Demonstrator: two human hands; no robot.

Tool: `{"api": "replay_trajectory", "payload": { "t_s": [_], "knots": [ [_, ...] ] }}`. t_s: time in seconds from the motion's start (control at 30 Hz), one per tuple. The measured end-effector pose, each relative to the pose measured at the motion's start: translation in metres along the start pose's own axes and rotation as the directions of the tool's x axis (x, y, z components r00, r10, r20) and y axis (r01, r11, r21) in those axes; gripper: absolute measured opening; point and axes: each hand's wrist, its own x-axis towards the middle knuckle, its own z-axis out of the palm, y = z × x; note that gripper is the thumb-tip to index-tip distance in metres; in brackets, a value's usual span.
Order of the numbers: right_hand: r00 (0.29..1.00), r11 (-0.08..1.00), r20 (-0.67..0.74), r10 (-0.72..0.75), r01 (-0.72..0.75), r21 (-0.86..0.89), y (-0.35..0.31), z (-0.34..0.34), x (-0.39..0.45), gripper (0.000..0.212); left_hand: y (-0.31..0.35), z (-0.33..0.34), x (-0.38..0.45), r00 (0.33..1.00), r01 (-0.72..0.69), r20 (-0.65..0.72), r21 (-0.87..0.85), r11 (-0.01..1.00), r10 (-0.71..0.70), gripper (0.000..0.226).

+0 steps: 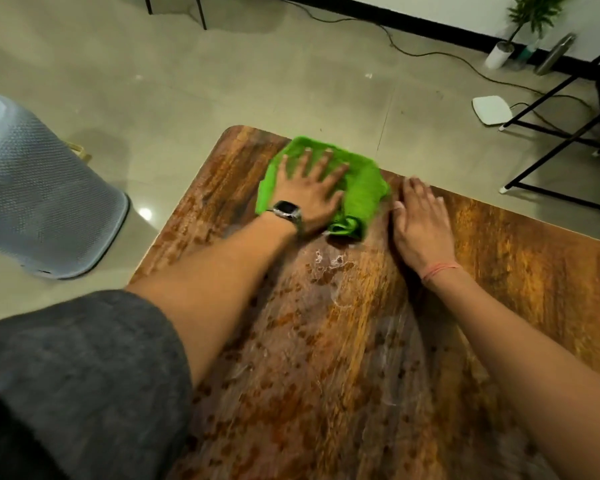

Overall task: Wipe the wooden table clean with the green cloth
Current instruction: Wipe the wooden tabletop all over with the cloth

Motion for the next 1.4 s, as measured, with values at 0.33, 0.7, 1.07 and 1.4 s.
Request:
{"api": "replay_trajectory", "payload": {
  "t_s": [0.33, 0.7, 1.07, 1.4],
  "knots": [
    [0.996, 0.996, -0.069, 0.065, -0.069, -0.060, 0.022, 0.004, 0.004, 0.053, -0.039, -0.011, 0.015, 1.000, 0.001, -0.029, -0.003, 1.000, -0.001, 0.058],
    [0.995, 0.993, -0.049, 0.091, -0.094, -0.071, 0.019, 0.003, 0.002, 0.055, -0.140, -0.017, 0.003, 0.963, 0.252, -0.082, -0.075, 0.965, -0.258, 0.070],
    [0.994, 0.995, -0.059, 0.094, -0.093, 0.025, 0.021, 0.002, 0.006, 0.052, -0.026, -0.009, -0.001, 0.999, -0.046, -0.018, 0.009, 0.999, 0.046, 0.060],
    [0.986, 0.946, 0.043, -0.159, 0.140, 0.291, -0.032, -0.014, -0.030, 0.055, 0.010, 0.001, -0.094, 0.974, -0.226, -0.001, 0.009, 0.974, 0.226, 0.057]
  ]
}}
